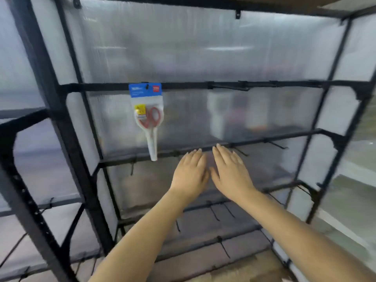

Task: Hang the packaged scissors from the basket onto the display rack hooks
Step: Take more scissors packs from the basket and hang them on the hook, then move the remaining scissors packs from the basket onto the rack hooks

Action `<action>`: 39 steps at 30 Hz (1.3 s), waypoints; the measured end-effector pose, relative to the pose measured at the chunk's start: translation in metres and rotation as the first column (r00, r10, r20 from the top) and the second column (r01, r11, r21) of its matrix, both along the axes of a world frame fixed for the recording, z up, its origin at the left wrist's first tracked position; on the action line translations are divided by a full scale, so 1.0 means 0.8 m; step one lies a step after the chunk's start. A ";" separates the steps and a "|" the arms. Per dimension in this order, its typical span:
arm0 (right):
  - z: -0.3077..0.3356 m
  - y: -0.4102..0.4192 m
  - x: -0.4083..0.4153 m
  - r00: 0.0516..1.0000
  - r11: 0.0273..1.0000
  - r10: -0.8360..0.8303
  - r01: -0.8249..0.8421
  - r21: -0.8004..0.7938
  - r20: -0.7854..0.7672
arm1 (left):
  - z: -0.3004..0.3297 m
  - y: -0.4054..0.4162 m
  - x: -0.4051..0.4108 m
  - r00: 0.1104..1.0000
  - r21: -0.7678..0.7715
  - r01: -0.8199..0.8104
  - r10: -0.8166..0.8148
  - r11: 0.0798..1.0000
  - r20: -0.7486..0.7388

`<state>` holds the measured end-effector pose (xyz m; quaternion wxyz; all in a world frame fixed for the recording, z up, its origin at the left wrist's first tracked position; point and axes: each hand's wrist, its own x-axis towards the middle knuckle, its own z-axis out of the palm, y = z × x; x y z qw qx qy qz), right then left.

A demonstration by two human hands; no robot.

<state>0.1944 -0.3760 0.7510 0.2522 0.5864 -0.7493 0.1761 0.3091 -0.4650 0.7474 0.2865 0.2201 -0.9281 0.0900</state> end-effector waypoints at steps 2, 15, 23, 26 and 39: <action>-0.031 0.052 -0.012 0.996 0.996 -0.092 0.091 0.005 0.010 | -0.027 0.034 -0.022 0.994 0.103 0.074 -0.082 0.992 0.071; -0.209 0.414 -0.091 0.643 0.718 -0.696 0.638 0.277 0.319 | -0.154 0.321 -0.174 0.708 0.331 0.484 -0.585 0.810 0.397; -0.281 0.593 -0.108 0.392 0.534 -0.835 0.749 0.394 0.386 | -0.260 0.469 -0.242 0.570 0.455 0.511 -0.684 0.729 0.455; -0.319 0.639 -0.104 0.329 0.493 -0.856 0.753 0.436 0.399 | -0.307 0.505 -0.249 0.473 0.485 0.489 -0.688 0.725 0.551; -0.523 0.654 -0.115 0.093 0.414 -0.859 0.705 0.576 0.503 | -0.512 0.493 -0.294 0.339 0.603 0.367 -0.705 0.709 0.623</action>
